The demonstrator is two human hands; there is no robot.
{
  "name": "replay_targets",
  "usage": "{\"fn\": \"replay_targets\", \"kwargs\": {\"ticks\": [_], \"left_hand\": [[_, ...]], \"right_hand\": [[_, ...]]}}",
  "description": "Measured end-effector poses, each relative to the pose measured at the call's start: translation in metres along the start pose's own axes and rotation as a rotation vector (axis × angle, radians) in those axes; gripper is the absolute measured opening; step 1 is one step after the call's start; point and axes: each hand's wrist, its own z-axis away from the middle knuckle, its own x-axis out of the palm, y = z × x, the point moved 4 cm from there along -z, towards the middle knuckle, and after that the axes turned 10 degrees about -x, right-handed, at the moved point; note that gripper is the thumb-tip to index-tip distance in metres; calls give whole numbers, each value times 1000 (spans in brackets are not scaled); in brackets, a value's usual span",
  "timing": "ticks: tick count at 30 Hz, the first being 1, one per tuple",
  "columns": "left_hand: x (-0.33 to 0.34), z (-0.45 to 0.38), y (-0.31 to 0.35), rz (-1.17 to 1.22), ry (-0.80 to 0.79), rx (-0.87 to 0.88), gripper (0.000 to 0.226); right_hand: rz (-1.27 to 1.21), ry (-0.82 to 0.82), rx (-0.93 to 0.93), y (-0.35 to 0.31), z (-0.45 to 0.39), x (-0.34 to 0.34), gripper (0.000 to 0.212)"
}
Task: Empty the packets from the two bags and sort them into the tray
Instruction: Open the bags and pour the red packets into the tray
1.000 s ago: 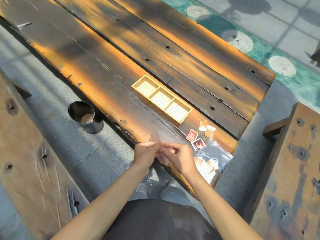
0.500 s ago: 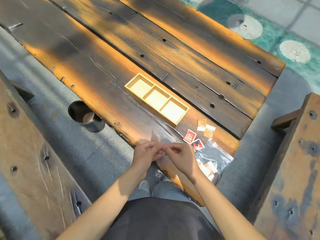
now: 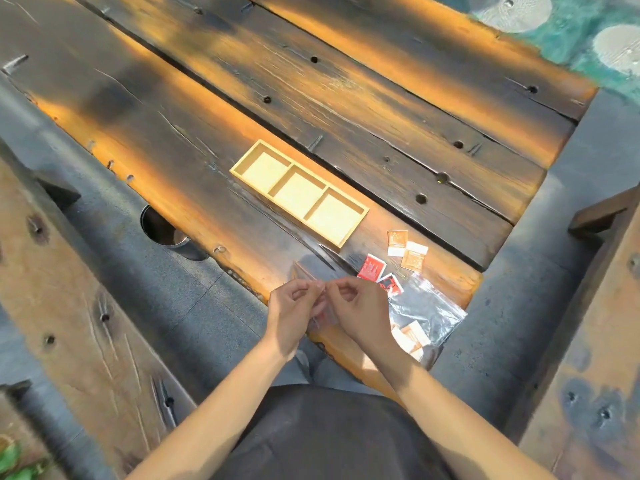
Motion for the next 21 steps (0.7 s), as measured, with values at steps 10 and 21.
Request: {"fn": "replay_targets", "kwargs": {"ticks": [10, 21], "left_hand": [[7, -6, 3, 39, 22, -13, 14], [-17, -13, 43, -410, -63, -10, 19]], "right_hand": [[-104, 114, 230, 1, -5, 0, 22], [286, -134, -74, -30, -18, -4, 27]]}}
